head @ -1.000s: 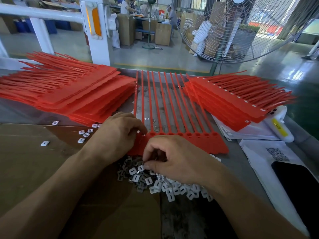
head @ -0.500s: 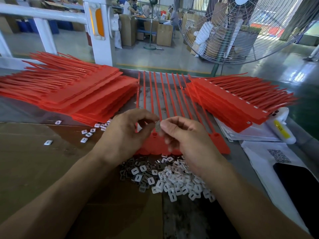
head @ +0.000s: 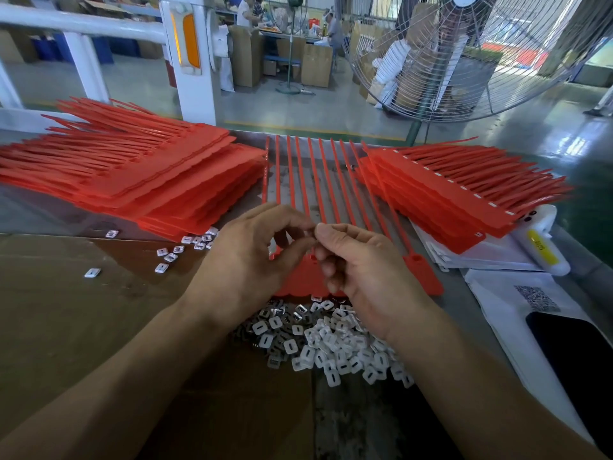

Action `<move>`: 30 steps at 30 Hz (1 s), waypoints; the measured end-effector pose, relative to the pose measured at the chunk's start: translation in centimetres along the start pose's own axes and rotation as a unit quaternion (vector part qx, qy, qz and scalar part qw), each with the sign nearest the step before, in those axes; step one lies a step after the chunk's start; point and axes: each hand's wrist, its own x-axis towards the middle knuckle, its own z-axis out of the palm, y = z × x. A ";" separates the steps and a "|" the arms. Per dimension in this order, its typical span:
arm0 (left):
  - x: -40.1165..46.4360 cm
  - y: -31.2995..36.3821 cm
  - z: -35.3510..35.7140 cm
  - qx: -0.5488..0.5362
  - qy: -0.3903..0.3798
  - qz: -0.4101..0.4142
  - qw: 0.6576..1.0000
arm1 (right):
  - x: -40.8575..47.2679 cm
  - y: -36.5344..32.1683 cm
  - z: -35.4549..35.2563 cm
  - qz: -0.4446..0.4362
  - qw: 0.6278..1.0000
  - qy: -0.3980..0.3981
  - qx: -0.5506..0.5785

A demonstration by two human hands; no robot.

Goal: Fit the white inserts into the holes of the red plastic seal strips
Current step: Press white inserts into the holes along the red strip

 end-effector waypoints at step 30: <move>0.2 -0.7 -0.1 0.003 0.002 -0.032 0.999 | 0.2 0.2 -0.7 -0.084 0.969 0.044 -0.228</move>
